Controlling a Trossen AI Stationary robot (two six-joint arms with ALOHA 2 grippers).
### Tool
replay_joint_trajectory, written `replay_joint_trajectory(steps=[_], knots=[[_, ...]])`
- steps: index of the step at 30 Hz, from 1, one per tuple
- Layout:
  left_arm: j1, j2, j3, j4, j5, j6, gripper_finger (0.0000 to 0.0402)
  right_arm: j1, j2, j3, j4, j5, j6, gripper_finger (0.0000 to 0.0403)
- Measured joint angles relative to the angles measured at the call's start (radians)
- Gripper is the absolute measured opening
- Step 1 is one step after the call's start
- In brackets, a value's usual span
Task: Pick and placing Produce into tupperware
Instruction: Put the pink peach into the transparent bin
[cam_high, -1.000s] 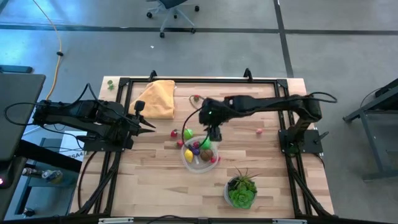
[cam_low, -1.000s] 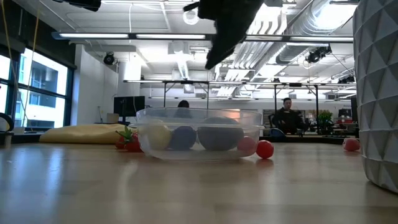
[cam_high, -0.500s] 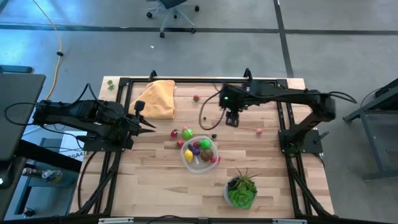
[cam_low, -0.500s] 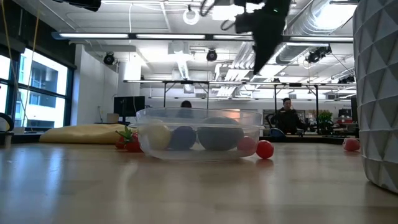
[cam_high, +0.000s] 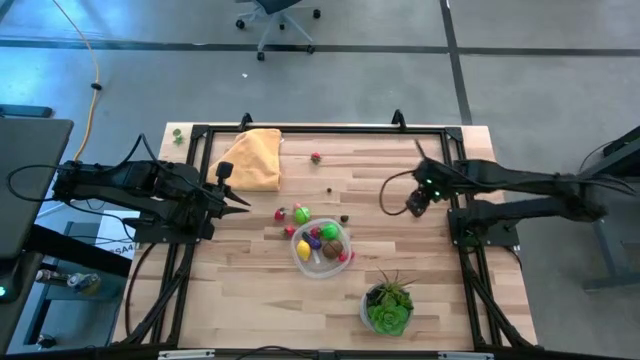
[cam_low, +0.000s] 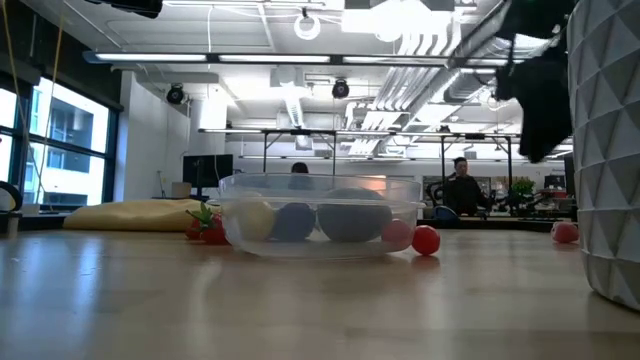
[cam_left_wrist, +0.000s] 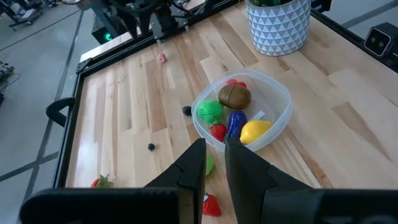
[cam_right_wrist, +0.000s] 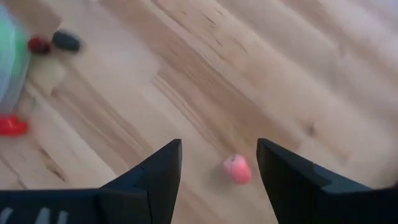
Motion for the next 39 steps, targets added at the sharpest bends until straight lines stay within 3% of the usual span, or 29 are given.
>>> replay_joint_trajectory(steps=[5, 12, 22, 39], knots=[[0.0, 0.0, 0.0, 0.0, 0.0, 0.0, 0.0051, -0.001, -0.109, -0.127, 0.0, -0.037, 0.254, 0.02], [0.0, 0.0, 0.0, 0.0, 0.0, 0.0, 0.0051, -0.001, -0.095, -0.197, 0.005, -0.045, 0.361, 0.02], [0.0, 0.0, 0.0, 0.0, 0.0, 0.0, 0.0051, -0.001, 0.024, -0.21, 0.056, 0.002, 0.359, 0.02], [0.0, 0.0, 0.0, 0.0, 0.0, 0.0, 0.0051, -0.001, 0.228, -0.209, 0.159, -0.012, 0.288, 0.02]])
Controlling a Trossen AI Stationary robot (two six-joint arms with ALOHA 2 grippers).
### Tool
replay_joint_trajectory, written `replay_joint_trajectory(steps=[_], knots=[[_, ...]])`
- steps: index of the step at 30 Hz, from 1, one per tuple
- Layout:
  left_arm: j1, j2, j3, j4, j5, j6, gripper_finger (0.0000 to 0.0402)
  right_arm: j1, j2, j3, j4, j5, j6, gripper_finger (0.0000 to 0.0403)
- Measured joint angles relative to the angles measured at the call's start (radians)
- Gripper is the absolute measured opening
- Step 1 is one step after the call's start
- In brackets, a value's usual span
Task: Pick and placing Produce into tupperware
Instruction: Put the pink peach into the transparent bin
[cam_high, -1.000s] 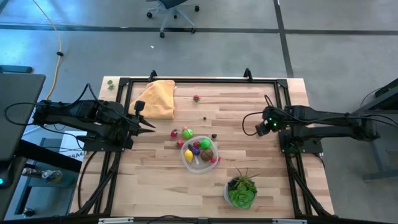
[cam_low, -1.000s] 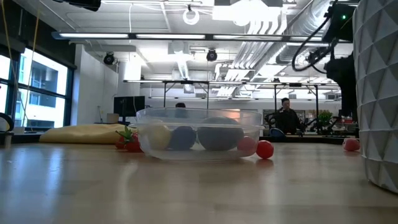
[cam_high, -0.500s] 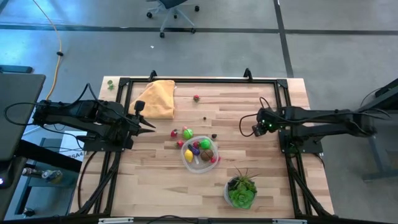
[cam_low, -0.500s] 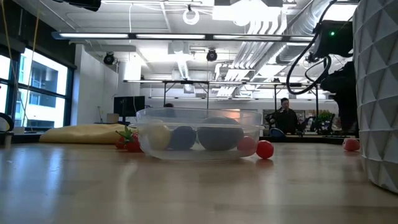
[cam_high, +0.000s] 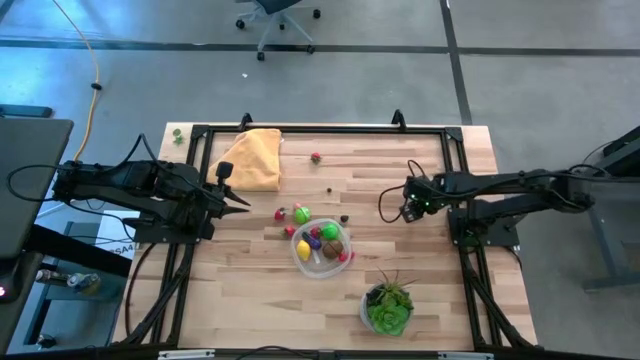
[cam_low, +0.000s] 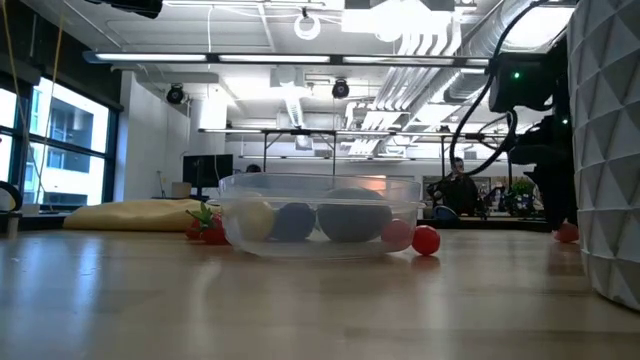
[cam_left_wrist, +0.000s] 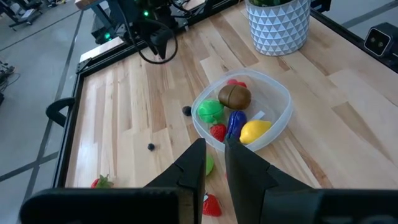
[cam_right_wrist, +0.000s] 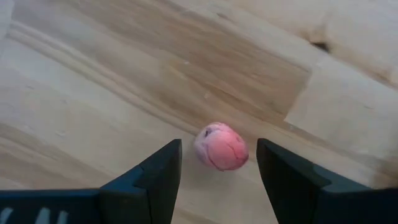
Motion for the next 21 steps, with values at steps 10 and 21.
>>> replay_joint_trajectory(steps=[10, 21], knots=[[0.0, 0.0, 0.0, 0.0, 0.0, 0.0, 0.0051, 0.0, 0.098, 0.001, 0.04, -0.018, -0.017, 0.02], [0.0, 0.0, 0.0, 0.0, 0.0, 0.0, 0.0051, 0.0, 0.103, 0.001, 0.054, -0.002, -0.04, 0.02]])
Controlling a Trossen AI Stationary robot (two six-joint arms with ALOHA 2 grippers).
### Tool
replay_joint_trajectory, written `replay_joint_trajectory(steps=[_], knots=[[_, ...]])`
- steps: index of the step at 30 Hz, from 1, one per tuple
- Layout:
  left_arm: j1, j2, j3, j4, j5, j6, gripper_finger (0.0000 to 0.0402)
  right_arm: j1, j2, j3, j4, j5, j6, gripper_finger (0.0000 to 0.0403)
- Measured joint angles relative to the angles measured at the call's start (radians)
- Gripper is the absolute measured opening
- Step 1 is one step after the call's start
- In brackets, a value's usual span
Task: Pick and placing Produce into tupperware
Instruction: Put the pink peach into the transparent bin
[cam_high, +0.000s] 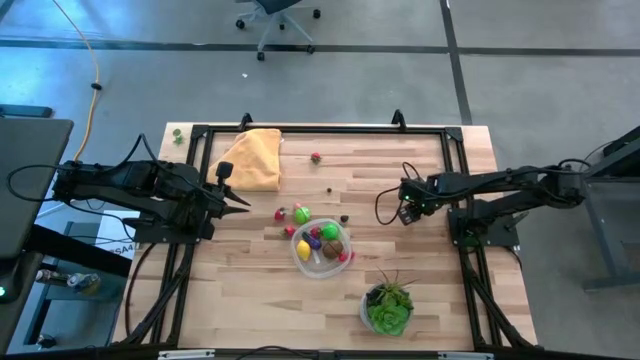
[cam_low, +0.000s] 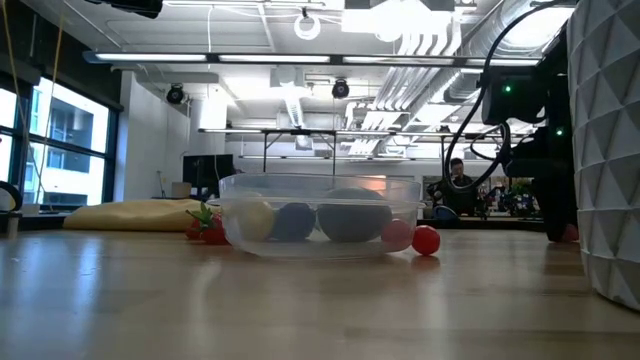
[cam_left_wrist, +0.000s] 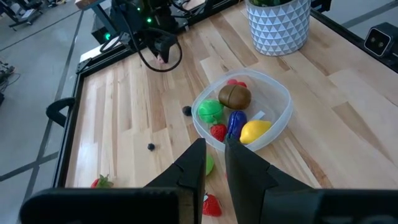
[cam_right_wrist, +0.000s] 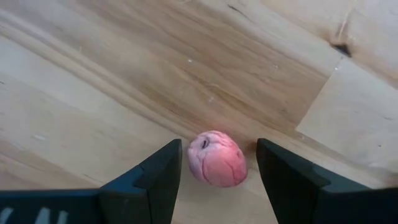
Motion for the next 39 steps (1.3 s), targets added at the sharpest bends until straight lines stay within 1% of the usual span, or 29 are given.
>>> replay_joint_trajectory(steps=[7, 24, 39], knots=[[0.0, 0.0, 0.0, 0.0, 0.0, 0.0, 0.0051, 0.0, 0.0, 0.0, 0.003, -0.007, -0.021, 0.0194], [0.0, 0.0, 0.0, 0.0, 0.0, 0.0, 0.0051, 0.0, 0.0, 0.0, 0.011, -0.01, -0.022, 0.0131], [0.0, 0.0, 0.0, 0.0, 0.0, 0.0, 0.0051, 0.0, -0.012, 0.0, 0.018, -0.011, -0.046, 0.0128]])
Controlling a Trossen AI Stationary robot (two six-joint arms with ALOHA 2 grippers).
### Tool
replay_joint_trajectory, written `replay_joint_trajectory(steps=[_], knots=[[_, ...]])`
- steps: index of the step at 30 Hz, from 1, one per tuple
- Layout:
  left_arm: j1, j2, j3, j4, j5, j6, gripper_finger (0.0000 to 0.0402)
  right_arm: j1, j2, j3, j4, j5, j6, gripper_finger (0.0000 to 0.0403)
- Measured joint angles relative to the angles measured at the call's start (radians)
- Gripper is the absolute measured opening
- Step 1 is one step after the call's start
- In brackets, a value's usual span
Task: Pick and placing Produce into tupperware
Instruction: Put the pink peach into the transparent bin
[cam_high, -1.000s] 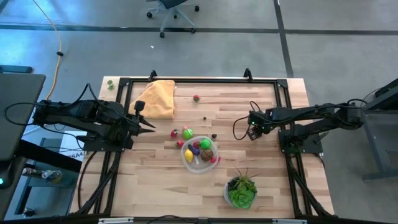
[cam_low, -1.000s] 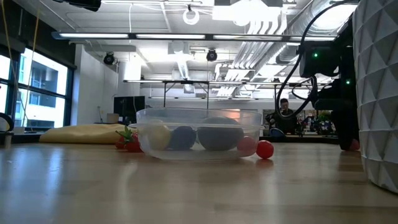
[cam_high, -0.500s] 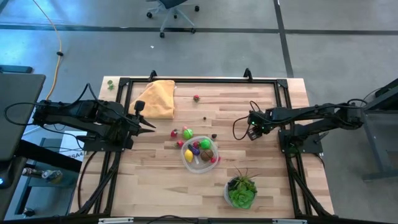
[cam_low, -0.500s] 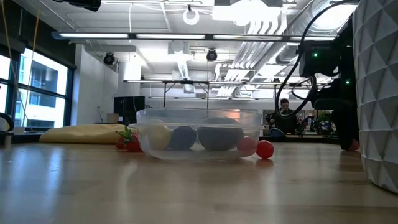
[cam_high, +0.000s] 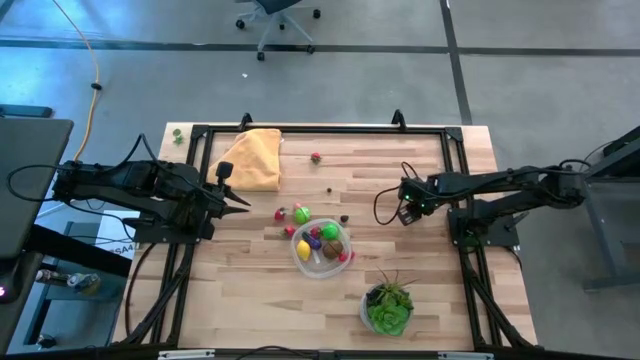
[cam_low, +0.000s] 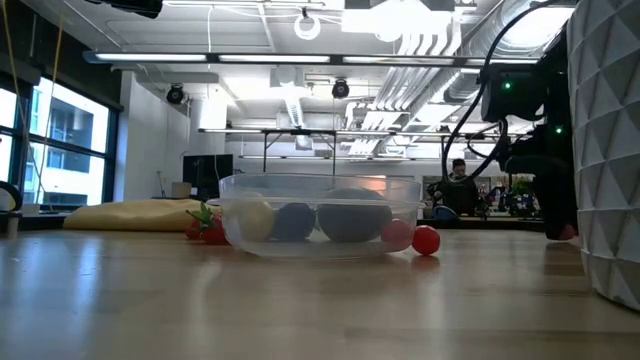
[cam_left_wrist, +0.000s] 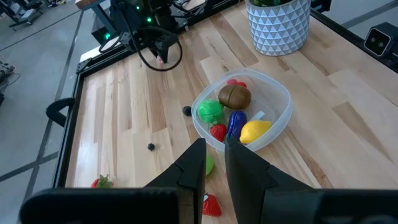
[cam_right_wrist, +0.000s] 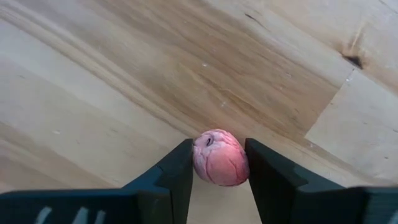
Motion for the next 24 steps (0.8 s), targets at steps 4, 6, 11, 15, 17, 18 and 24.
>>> replay_joint_trajectory(steps=[4, 6, 11, 15, 17, 18, 24], knots=[[0.0, 0.0, 0.0, 0.0, 0.0, 0.0, 0.0051, 0.0, -0.048, 0.0, 0.002, -0.008, -0.002, 0.0128], [0.0, 0.0, 0.0, 0.0, 0.0, 0.0, 0.0051, 0.0, -0.084, 0.0, 0.002, -0.021, -0.002, 0.0128], [0.0, 0.0, 0.0, 0.0, 0.0, 0.0, 0.0051, 0.0, -0.208, 0.0, 0.067, -0.082, -0.013, 0.0128], [0.0, 0.0, 0.0, 0.0, 0.0, 0.0, 0.0051, 0.0, -0.315, 0.0, 0.239, -0.162, -0.052, 0.0128], [0.0, 0.0, 0.0, 0.0, 0.0, 0.0, 0.0051, 0.0, -0.357, 0.0, 0.345, -0.195, -0.073, 0.0128], [0.0, 0.0, 0.0, 0.0, 0.0, 0.0, 0.0051, 0.0, -0.374, 0.0, 0.397, -0.211, -0.083, 0.0128], [0.0, 0.0, 0.0, 0.0, 0.0, 0.0, 0.0051, 0.0, -0.389, 0.0, 0.606, -0.29, -0.151, 0.0128]])
